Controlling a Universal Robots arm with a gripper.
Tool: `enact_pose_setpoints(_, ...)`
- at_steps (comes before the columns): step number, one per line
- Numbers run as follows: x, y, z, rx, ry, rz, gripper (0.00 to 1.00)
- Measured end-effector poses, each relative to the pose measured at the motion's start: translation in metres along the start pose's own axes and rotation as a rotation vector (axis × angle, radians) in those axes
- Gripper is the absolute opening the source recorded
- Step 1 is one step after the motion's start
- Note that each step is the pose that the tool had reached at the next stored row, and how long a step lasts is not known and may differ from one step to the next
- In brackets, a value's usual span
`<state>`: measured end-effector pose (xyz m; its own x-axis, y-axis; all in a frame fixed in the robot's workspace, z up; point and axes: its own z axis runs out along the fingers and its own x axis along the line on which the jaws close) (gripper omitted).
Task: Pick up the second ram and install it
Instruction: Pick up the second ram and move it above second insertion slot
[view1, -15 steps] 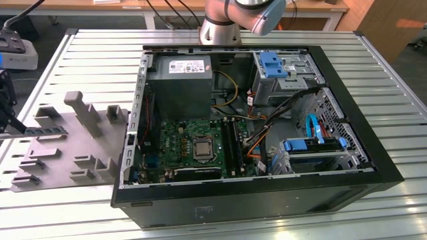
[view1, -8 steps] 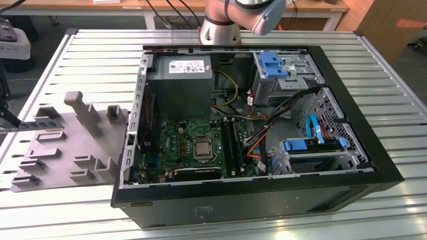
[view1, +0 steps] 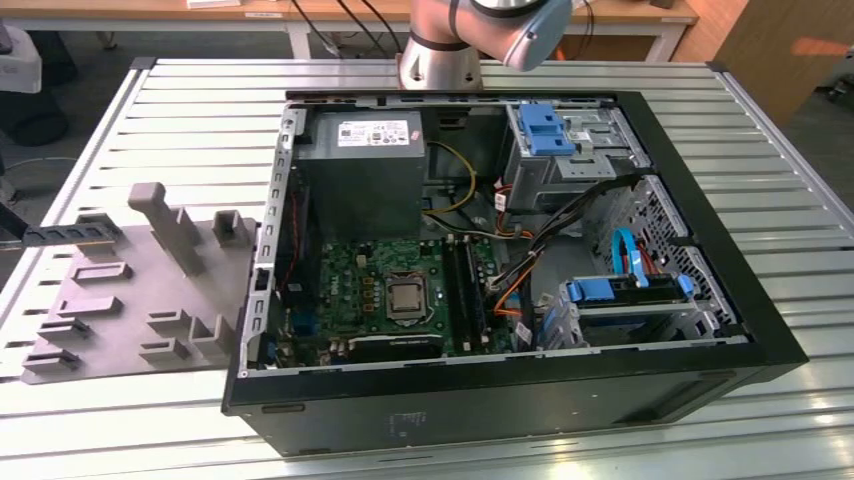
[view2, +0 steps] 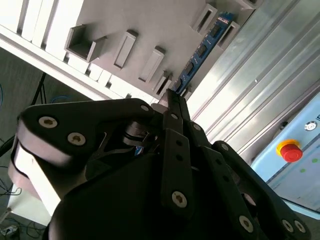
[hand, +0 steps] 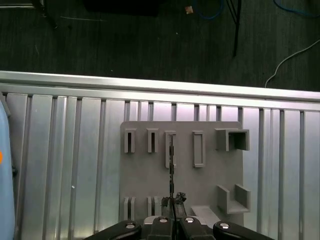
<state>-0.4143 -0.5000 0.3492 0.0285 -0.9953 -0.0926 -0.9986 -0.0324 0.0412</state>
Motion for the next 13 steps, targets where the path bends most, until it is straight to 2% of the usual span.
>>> enact_pose_setpoints(6, -0.0013, 0.0006, -0.0139, 0.0007, -0.0127, -0.001, 0.12)
enact_pose_setpoints(13, -0.0031, 0.0011, -0.0339, 0.0009, -0.0223, -0.001, 0.12)
